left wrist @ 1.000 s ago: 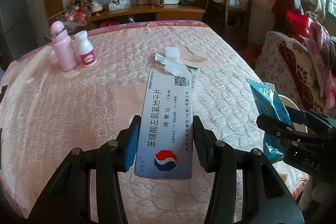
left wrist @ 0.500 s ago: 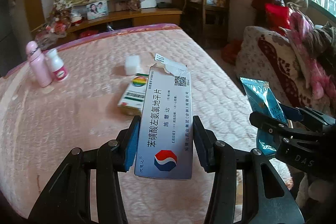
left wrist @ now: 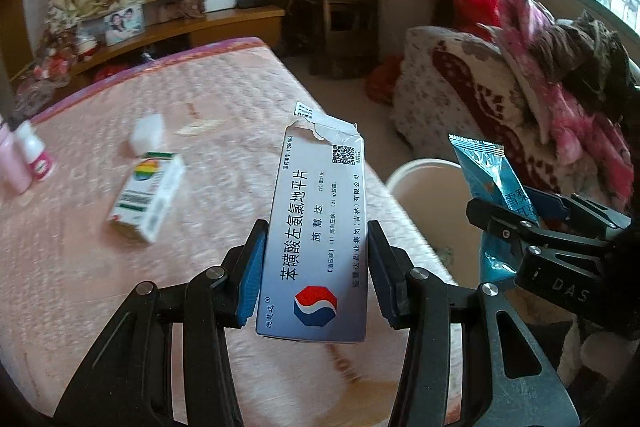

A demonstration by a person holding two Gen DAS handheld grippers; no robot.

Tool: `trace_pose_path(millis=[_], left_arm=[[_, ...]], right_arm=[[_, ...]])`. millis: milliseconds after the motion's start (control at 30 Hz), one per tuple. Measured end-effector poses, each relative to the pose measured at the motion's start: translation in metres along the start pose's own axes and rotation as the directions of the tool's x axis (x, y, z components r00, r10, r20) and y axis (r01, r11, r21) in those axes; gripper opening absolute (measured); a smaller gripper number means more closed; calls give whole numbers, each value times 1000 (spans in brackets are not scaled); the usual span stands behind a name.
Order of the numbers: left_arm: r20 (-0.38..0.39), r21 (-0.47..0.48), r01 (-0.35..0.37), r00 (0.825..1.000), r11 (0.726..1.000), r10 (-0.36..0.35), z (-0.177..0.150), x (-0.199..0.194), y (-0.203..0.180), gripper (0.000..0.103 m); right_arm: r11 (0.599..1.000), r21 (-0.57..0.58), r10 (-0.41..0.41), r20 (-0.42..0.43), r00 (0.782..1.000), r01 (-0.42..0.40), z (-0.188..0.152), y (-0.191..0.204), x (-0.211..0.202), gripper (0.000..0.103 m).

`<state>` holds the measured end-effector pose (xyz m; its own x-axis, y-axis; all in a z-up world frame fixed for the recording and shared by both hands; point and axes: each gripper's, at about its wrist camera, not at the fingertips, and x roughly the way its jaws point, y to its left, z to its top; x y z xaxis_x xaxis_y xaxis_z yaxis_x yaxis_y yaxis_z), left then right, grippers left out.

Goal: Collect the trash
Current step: 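Carry the medicine box and blue snack bag over the white bucket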

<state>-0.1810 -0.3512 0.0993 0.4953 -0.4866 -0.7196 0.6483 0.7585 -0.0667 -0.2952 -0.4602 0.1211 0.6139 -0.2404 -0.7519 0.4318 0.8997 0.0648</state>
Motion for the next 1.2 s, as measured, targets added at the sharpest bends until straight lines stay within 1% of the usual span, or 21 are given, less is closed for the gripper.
trace_pose_path(millis=[233, 500, 800, 1033, 1200], left_arm=[[-33, 37, 66, 997, 997, -64, 12, 27, -39, 46], [-74, 61, 102, 992, 993, -97, 18, 55, -68, 46], [-123, 63, 143, 983, 988, -134, 20, 87, -92, 46], [-157, 64, 167, 975, 984, -156, 18, 106, -105, 46], [-165, 71, 177, 973, 982, -164, 19, 113, -112, 46]], right_arm=[[997, 42, -57, -17, 998, 58, -2, -44, 3, 60], [990, 92, -103, -44, 994, 107, -6, -86, 12, 60], [982, 127, -129, -77, 989, 138, -13, -114, 26, 60], [975, 173, -125, -106, 986, 142, -20, -134, 39, 60], [971, 192, -122, -119, 985, 144, -23, -142, 45, 60]])
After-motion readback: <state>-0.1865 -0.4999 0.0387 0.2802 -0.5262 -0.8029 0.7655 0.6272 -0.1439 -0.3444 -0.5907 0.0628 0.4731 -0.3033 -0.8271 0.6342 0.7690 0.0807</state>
